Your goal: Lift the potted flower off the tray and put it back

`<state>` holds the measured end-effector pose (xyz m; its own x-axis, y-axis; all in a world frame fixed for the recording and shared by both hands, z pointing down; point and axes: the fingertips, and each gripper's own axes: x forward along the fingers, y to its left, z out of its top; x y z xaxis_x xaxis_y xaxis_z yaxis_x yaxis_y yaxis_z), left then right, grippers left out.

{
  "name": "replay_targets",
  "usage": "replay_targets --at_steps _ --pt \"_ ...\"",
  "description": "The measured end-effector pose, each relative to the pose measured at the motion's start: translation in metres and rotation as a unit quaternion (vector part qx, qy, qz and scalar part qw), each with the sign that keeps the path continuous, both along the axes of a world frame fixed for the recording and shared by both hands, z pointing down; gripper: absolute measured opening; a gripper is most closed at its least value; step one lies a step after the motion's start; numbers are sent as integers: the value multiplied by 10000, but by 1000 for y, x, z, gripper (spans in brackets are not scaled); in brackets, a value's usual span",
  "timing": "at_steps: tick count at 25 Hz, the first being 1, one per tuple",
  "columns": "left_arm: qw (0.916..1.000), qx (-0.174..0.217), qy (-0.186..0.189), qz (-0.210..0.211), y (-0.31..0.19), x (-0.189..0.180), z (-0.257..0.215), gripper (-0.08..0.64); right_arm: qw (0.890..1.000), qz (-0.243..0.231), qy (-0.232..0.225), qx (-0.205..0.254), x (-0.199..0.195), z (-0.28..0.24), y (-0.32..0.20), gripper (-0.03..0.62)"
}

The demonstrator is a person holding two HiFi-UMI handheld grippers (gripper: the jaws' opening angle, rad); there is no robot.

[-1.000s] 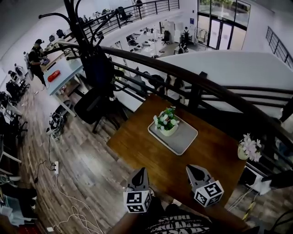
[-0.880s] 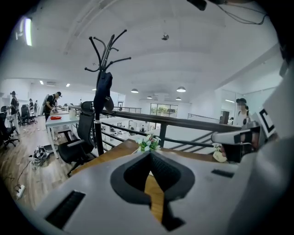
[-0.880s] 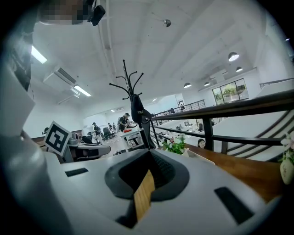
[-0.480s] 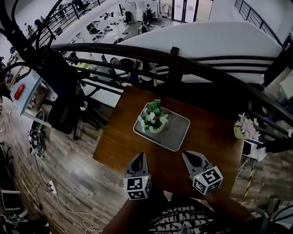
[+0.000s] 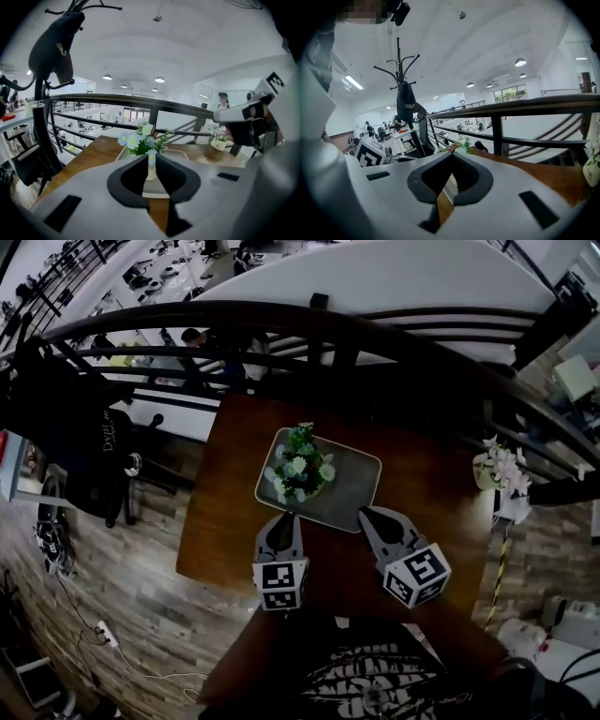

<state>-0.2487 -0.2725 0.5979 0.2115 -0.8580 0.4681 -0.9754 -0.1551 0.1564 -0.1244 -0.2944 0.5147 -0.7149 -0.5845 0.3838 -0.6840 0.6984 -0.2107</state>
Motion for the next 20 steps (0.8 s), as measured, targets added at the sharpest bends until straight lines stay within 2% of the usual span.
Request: replay_targets --at_steps 2,9,15,20 --pt "9996 -157 2 239 -9 7 17 123 9999 61 63 -59 -1 5 -3 -8" --pt "9970 -395 -102 658 -44 20 72 386 9992 274 223 -190 5 22 -18 -8" --pt "9948 -546 -230 832 -77 25 112 480 9981 494 260 -271 16 25 -23 -8" --pt "9942 -556 -366 843 -105 23 123 489 9966 643 308 -401 30 31 -18 -8"
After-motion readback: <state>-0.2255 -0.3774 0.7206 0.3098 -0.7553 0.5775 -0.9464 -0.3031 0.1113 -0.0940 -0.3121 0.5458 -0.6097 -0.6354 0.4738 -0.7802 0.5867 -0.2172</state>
